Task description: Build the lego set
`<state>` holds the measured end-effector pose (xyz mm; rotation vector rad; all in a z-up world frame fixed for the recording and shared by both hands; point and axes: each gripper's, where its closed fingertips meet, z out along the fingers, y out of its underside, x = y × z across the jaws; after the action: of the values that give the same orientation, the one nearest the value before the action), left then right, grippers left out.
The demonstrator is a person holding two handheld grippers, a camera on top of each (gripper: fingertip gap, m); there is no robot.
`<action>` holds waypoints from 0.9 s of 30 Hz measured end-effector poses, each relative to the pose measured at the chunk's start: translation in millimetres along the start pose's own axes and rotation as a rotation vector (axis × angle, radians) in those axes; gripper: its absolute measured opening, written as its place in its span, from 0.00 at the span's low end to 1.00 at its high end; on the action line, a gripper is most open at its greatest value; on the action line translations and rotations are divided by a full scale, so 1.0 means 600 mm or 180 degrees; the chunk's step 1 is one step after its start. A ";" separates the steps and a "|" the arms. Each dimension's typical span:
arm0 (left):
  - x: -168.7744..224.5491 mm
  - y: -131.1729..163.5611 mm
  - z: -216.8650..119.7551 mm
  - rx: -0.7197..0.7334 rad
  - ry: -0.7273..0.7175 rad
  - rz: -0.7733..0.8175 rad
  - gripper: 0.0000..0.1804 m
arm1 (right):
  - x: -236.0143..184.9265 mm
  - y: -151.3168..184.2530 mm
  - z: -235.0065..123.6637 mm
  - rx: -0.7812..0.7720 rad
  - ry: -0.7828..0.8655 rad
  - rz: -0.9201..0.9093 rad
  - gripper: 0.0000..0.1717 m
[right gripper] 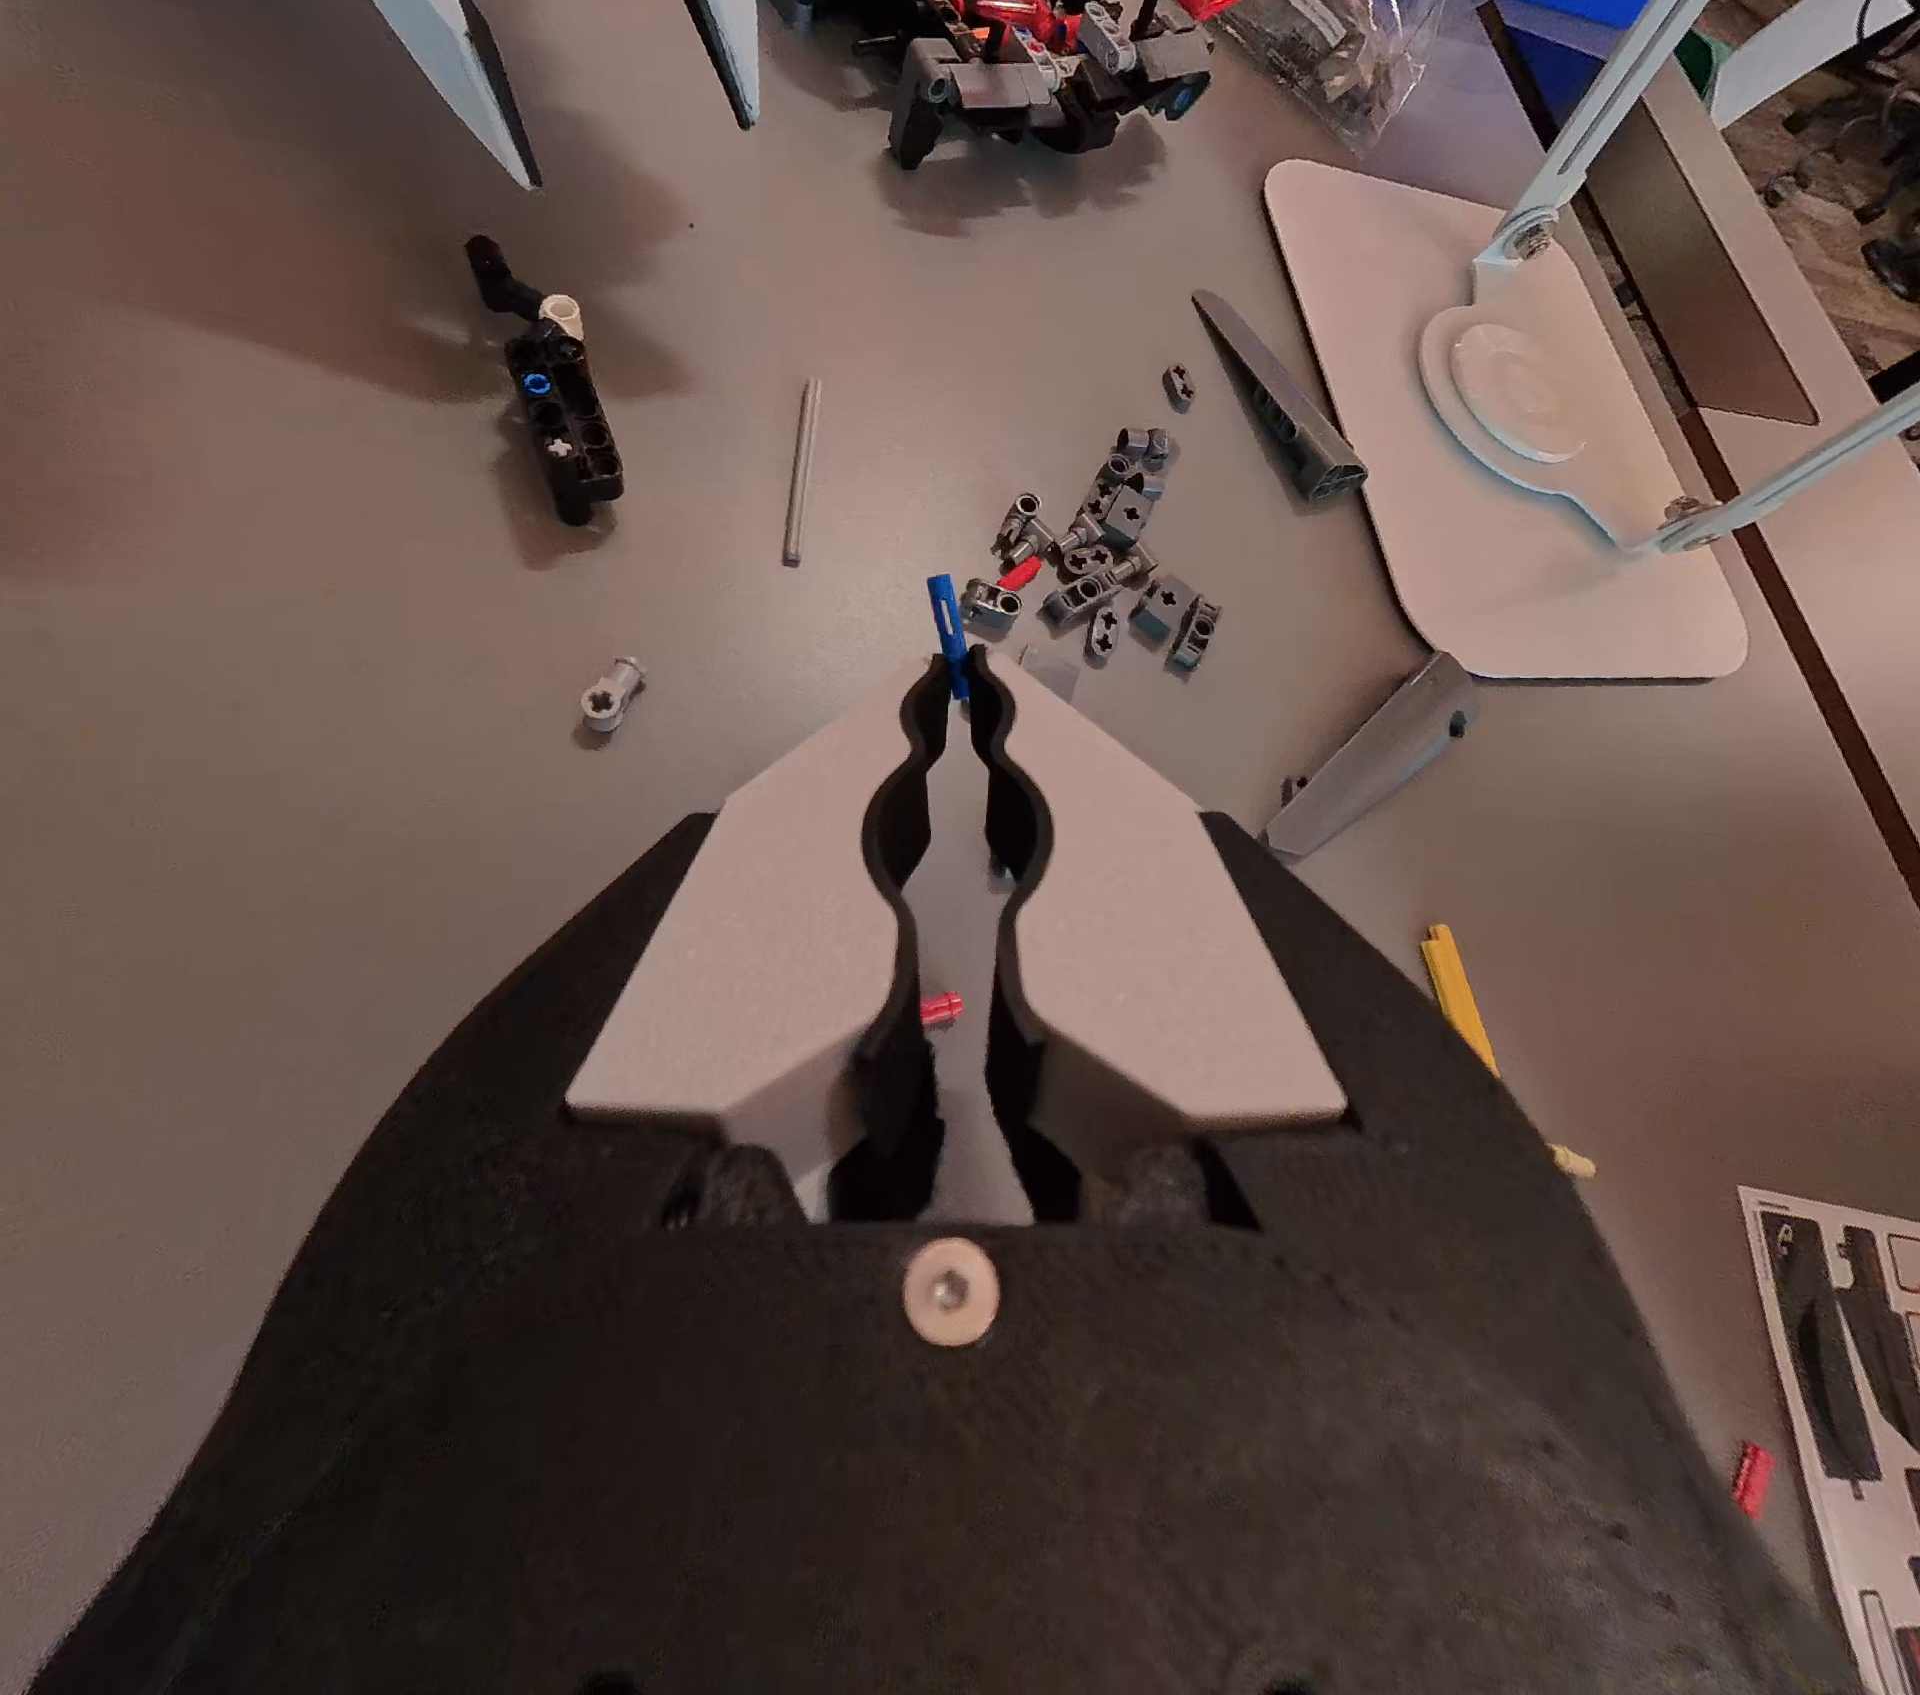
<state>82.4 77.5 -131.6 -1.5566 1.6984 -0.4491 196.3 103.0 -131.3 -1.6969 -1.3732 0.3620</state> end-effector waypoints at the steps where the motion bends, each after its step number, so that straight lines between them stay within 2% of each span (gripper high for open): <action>1: 0.002 0.000 -0.003 -0.0004 -0.0009 0.0004 0.23 | -0.002 0.000 0.001 0.0000 -0.0010 -0.0007 0.01; 9: 0.022 0.005 -0.008 -0.0040 0.0025 -0.0005 0.23 | -0.008 -0.003 0.002 0.0005 -0.0040 -0.0046 0.01; 18: 0.052 -0.015 0.020 0.0019 0.0172 0.0061 0.22 | -0.017 -0.004 0.007 -0.0006 -0.0096 -0.0091 0.01; 21: 0.059 -0.024 0.030 0.0058 0.0080 0.0247 0.18 | -0.019 -0.005 0.006 0.0002 -0.0104 -0.0098 0.01; 25: 0.077 -0.038 0.034 0.0115 -0.0098 0.0753 0.11 | -0.018 -0.007 0.003 0.0018 -0.0100 -0.0102 0.01; 27: 0.086 -0.031 0.040 -0.0014 -0.0099 0.0860 0.13 | -0.019 -0.008 0.003 0.0020 -0.0102 -0.0113 0.01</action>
<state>115.2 30.5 -149.5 -1.3049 1.8528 -0.2806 187.9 93.6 -131.8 -1.6658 -1.4222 0.3744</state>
